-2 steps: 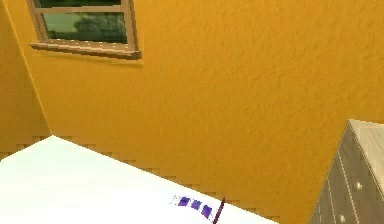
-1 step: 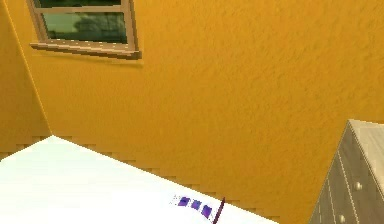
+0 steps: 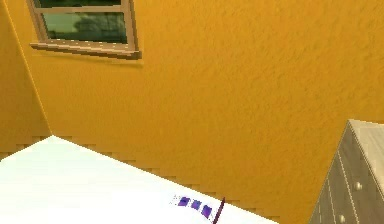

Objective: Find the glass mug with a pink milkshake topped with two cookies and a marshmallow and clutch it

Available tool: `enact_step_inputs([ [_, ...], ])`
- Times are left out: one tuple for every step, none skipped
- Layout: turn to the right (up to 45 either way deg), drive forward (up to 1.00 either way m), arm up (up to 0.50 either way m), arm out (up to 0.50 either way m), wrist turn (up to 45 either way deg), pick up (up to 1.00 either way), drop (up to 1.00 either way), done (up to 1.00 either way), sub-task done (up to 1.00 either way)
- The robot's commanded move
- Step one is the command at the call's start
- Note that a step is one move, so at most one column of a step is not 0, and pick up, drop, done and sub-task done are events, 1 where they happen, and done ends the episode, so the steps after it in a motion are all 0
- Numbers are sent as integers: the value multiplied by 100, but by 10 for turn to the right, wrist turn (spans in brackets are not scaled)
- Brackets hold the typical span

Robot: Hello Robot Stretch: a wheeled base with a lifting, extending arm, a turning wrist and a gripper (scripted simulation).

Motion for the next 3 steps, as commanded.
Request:
enact_step_inputs([
  [0, 0, 0, 48, 0, 0, 0, 0, 0],
  [0, 0, 0, 0, 450, 0, 0, 0, 0],
  [0, 0, 0, 0, 450, 0, 0, 0, 0],
])
